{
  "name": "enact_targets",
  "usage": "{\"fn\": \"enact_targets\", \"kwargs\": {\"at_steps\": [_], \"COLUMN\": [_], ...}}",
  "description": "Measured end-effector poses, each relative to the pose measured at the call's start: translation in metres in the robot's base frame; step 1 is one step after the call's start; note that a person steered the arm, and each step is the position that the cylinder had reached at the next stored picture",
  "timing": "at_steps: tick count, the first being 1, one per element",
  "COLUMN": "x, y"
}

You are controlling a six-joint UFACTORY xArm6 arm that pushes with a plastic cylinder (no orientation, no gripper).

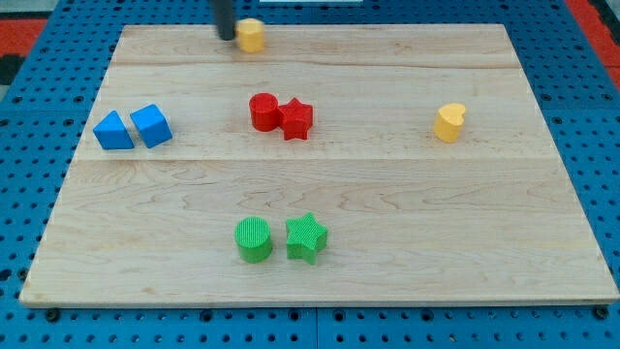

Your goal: Slide the yellow hexagon to the yellow heart

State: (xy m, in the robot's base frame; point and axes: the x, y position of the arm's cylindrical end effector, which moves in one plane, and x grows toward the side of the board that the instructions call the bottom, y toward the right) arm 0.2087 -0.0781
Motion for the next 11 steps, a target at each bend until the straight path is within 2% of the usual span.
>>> {"fn": "enact_targets", "kwargs": {"at_steps": [1, 2, 3, 4, 5, 6, 7, 8, 9, 10, 11], "x": [-0.003, -0.015, 0.004, 0.045, 0.081, 0.022, 0.01, 0.035, 0.112, 0.129, 0.125], "y": [0.061, 0.066, 0.158, 0.228, 0.23, 0.277, 0.188, 0.156, 0.205, 0.223, 0.219]}}
